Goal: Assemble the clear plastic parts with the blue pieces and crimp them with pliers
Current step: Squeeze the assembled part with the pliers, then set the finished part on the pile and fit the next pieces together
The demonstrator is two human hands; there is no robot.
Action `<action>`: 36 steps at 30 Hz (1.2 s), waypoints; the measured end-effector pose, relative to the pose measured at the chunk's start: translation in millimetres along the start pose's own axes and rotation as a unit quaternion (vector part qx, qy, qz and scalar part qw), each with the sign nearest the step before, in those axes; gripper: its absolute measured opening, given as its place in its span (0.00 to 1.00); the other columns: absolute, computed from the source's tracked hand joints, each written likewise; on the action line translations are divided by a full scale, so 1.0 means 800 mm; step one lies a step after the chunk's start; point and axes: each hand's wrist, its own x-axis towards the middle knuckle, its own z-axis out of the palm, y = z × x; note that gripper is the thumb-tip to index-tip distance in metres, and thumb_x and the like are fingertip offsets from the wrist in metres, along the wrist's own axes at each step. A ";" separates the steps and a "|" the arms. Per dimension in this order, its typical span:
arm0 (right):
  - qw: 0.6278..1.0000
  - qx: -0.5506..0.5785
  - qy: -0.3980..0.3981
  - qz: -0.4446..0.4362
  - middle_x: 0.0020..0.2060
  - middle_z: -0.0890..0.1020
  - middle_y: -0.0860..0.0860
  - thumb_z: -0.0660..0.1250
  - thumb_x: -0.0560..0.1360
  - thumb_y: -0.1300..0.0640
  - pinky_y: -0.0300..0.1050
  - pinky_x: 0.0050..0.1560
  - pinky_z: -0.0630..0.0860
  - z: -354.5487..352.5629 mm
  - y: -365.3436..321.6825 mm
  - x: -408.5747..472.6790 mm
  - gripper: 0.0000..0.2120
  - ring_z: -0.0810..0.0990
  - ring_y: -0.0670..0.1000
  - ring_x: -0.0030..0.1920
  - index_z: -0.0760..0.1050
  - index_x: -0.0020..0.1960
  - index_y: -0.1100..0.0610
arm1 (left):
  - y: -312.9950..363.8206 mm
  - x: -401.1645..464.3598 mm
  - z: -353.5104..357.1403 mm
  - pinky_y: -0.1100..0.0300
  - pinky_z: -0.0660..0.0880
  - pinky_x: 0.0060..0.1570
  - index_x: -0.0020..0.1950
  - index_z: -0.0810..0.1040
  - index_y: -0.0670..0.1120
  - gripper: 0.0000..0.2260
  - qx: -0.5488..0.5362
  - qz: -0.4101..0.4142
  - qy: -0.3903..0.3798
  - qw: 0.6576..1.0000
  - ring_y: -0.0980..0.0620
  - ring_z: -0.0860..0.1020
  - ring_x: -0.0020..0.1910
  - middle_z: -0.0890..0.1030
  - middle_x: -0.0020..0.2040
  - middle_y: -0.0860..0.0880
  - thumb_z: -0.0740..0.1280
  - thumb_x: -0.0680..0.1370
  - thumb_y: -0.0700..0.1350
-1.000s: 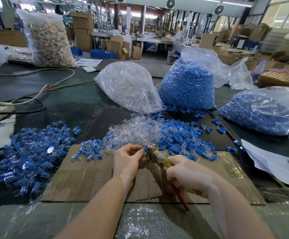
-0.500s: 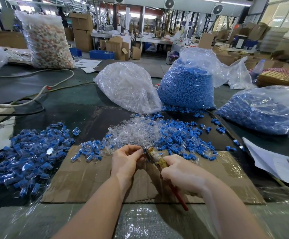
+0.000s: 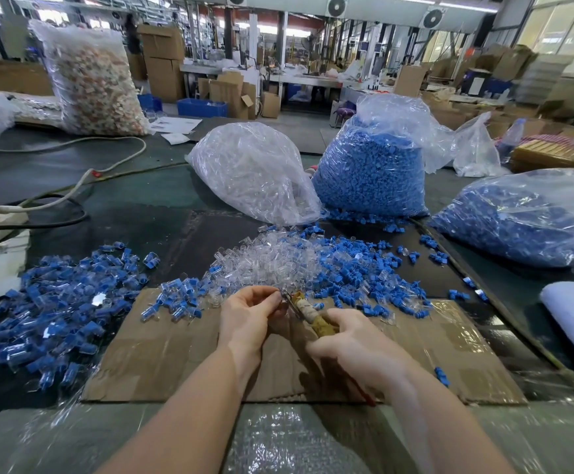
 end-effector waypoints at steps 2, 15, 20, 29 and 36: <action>0.998 0.056 0.006 0.017 0.42 0.80 0.55 0.67 0.71 0.64 0.37 0.29 0.75 -0.006 0.004 -0.004 0.11 0.80 0.50 0.35 0.73 0.51 0.52 | 0.000 0.000 -0.002 0.64 0.73 0.23 0.43 0.78 0.40 0.05 -0.008 -0.004 0.008 1.000 0.55 0.78 0.25 0.79 0.30 0.45 0.66 0.75 0.32; 0.900 -0.309 0.303 0.054 0.58 0.72 0.54 0.66 0.75 0.44 0.48 0.60 0.67 -0.045 0.061 0.024 0.28 0.69 0.54 0.60 0.63 0.70 0.54 | 0.062 0.026 -0.114 0.57 0.67 0.46 0.53 0.81 0.42 0.08 0.534 0.248 0.194 0.784 0.45 0.73 0.51 0.79 0.52 0.42 0.65 0.77 0.38; 0.863 -0.386 0.315 0.075 0.64 0.70 0.55 0.62 0.75 0.39 0.48 0.63 0.67 -0.045 0.072 0.030 0.30 0.68 0.55 0.64 0.62 0.70 0.53 | 0.055 0.023 -0.112 0.52 0.66 0.52 0.55 0.81 0.46 0.09 0.586 0.244 0.208 0.744 0.44 0.68 0.54 0.77 0.52 0.45 0.67 0.76 0.40; 0.843 -0.429 0.313 0.085 0.68 0.67 0.55 0.56 0.75 0.34 0.55 0.68 0.63 -0.037 0.073 0.034 0.32 0.65 0.56 0.69 0.60 0.72 0.52 | 0.029 0.003 -0.040 0.56 0.73 0.51 0.49 0.82 0.43 0.06 0.489 0.321 0.000 0.811 0.50 0.76 0.46 0.75 0.44 0.52 0.69 0.74 0.36; 0.815 -0.445 0.350 -0.120 0.59 0.74 0.48 0.55 0.79 0.57 0.49 0.63 0.62 -0.001 0.058 0.047 0.15 0.69 0.51 0.62 0.72 0.63 0.49 | -0.009 -0.006 0.007 0.63 0.57 0.61 0.68 0.71 0.54 0.17 0.592 0.335 -0.051 0.731 0.55 0.62 0.58 0.70 0.58 0.55 0.61 0.79 0.50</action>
